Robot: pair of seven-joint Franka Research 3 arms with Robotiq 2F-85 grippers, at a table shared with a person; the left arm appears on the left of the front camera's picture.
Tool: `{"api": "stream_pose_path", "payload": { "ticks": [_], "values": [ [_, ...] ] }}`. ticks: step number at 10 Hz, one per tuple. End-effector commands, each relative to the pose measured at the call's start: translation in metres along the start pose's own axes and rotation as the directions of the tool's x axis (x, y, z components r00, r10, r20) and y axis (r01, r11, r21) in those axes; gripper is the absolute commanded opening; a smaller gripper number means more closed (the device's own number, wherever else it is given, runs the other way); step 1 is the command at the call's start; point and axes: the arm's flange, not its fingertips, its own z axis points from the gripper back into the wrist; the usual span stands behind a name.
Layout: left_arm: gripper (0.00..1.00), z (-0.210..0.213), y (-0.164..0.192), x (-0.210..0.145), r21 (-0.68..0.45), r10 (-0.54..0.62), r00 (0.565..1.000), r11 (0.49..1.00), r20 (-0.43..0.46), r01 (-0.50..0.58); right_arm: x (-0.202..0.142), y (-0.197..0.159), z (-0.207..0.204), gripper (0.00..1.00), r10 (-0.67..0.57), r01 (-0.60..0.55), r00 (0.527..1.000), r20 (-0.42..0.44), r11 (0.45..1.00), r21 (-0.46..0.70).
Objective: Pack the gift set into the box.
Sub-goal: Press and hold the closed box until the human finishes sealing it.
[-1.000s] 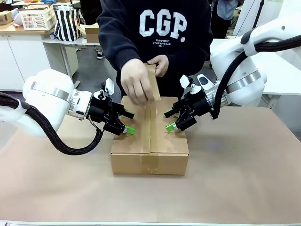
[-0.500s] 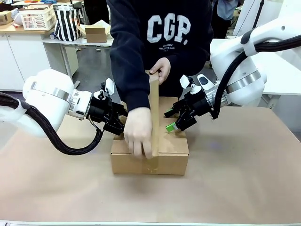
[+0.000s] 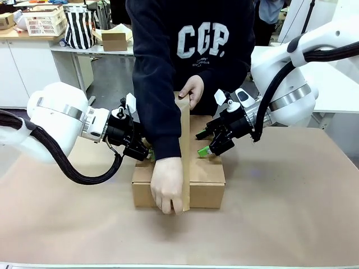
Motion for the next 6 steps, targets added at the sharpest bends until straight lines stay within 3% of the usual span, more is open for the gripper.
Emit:
{"api": "stream_pose_path", "payload": {
  "ticks": [1, 6],
  "values": [
    [1.0, 0.0, -0.001, -0.0004, 0.0, -0.005, 1.0, 1.0, -0.002, 0.005, -0.0012, -0.0003, -0.0002, 1.0, -0.007, 0.007, 1.0, 0.002, 1.0, -0.01],
    [1.0, 0.0, -0.001, -0.0004, 0.0, -0.005, 1.0, 1.0, -0.002, 0.005, -0.0012, -0.0003, -0.0002, 1.0, -0.007, 0.007, 1.0, 0.002, 1.0, -0.01]
  ]
}}
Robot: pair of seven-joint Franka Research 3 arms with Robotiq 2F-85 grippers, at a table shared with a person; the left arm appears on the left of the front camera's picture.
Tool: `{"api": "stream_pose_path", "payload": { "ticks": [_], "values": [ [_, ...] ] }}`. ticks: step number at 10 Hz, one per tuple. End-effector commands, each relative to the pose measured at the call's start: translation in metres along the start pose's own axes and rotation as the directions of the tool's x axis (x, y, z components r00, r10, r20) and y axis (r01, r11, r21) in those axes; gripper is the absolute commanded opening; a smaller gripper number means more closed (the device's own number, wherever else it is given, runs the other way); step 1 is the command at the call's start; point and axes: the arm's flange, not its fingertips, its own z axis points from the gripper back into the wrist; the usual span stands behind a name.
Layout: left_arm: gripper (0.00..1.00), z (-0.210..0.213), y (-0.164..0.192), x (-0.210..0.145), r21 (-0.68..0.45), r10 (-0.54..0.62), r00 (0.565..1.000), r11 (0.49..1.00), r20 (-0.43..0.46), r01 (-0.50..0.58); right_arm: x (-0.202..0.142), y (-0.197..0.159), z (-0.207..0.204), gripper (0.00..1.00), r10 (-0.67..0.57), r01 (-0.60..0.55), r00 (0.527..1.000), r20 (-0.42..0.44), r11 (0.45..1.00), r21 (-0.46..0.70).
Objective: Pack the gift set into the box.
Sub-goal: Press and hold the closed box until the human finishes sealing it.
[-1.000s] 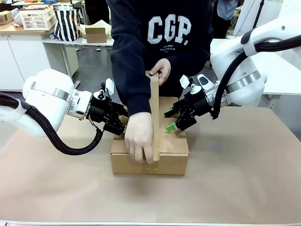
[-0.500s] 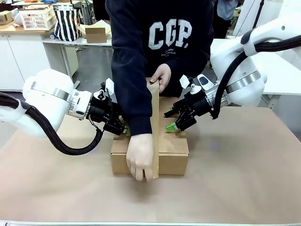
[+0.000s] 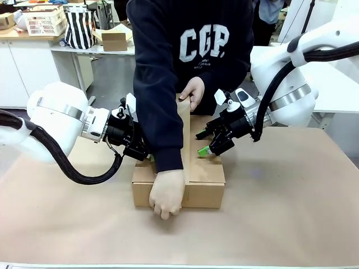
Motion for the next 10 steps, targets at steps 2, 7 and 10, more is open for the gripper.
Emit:
{"api": "stream_pose_path", "payload": {
  "ticks": [2, 7, 10],
  "values": [
    [1.0, -0.0001, -0.0012, -0.0007, 0.0, -0.005, 1.0, 1.0, -0.003, 0.005, -0.0014, -0.0001, -0.0003, 1.0, -0.007, 0.007, 1.0, 0.002, 1.0, -0.009],
    [1.0, -0.0001, -0.0012, -0.0007, 0.0, -0.005, 1.0, 1.0, -0.003, 0.005, -0.0014, -0.0001, -0.0003, 1.0, -0.007, 0.007, 1.0, 0.002, 1.0, -0.009],
    [1.0, -0.0001, -0.0012, -0.0007, 0.0, -0.005, 1.0, 1.0, -0.003, 0.005, -0.0014, -0.0001, -0.0003, 1.0, -0.007, 0.007, 1.0, 0.002, 1.0, -0.009]
  ]
}}
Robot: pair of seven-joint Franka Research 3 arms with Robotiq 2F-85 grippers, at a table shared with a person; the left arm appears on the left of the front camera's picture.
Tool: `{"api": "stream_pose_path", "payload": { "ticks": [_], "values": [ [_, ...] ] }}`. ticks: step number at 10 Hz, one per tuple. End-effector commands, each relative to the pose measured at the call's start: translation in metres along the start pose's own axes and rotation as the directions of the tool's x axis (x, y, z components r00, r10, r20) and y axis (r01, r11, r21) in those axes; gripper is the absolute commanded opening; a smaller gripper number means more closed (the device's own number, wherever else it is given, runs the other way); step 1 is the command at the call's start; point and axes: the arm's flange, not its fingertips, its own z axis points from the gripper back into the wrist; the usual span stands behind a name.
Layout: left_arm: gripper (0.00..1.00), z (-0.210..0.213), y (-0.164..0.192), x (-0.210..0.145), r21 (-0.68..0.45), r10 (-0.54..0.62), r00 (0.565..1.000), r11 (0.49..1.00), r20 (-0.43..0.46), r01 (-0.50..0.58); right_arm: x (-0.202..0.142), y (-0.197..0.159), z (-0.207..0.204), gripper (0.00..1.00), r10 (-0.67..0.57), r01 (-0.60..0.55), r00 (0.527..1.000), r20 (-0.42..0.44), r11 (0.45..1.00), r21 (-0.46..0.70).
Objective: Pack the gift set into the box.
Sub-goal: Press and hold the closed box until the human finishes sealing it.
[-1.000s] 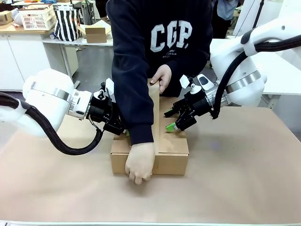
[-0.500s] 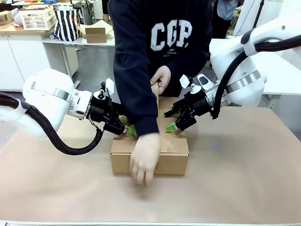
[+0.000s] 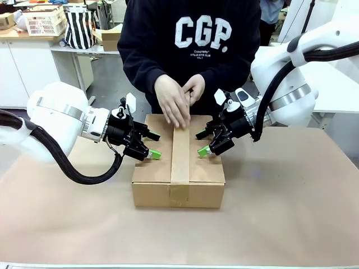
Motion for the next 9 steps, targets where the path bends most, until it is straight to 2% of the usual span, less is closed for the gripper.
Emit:
{"api": "stream_pose_path", "payload": {
  "ticks": [1, 9],
  "values": [
    [1.0, -0.0001, -0.0014, -0.0009, -0.001, -0.004, 1.0, 1.0, -0.003, 0.004, -0.0017, 0.0, -0.0005, 1.0, -0.008, 0.008, 1.0, 0.002, 1.0, -0.009],
    [1.0, -0.0001, -0.0014, -0.0009, -0.001, -0.004, 1.0, 1.0, -0.003, 0.004, -0.0017, 0.0, -0.0005, 1.0, -0.008, 0.008, 1.0, 0.002, 1.0, -0.009]
  ]
}}
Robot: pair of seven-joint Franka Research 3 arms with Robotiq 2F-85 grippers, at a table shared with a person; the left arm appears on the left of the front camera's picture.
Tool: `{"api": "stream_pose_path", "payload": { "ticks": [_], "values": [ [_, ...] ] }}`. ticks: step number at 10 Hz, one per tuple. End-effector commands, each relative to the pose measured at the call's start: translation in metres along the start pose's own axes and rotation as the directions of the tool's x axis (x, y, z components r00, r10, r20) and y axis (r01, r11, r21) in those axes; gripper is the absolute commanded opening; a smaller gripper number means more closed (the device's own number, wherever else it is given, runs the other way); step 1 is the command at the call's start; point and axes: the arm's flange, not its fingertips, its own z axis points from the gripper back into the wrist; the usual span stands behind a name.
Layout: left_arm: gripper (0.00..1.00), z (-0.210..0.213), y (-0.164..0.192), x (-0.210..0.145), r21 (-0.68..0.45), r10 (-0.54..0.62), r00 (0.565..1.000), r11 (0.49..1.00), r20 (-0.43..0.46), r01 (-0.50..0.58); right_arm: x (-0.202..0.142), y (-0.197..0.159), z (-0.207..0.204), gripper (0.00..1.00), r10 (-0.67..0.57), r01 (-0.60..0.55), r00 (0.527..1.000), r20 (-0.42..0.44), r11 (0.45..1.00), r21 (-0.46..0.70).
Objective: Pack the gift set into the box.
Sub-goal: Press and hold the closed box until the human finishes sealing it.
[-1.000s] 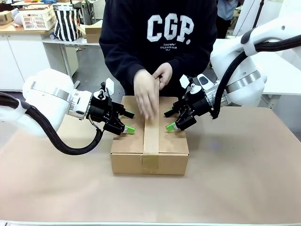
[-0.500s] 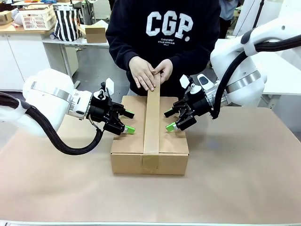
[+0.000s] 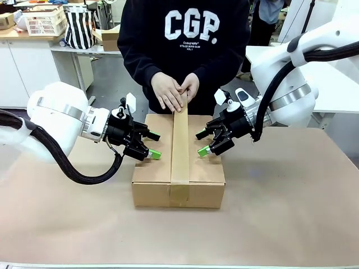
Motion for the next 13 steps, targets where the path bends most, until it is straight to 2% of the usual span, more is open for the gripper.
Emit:
{"api": "stream_pose_path", "payload": {
  "ticks": [1, 13],
  "values": [
    [1.0, -0.0001, -0.0014, -0.001, -0.001, -0.004, 1.0, 1.0, -0.003, 0.004, -0.0017, 0.0001, -0.0005, 1.0, -0.008, 0.008, 1.0, 0.002, 1.0, -0.009],
    [1.0, -0.0001, -0.0014, -0.001, -0.001, -0.004, 1.0, 1.0, -0.003, 0.004, -0.0017, 0.0001, -0.0005, 1.0, -0.008, 0.008, 1.0, 0.002, 1.0, -0.009]
  ]
}}
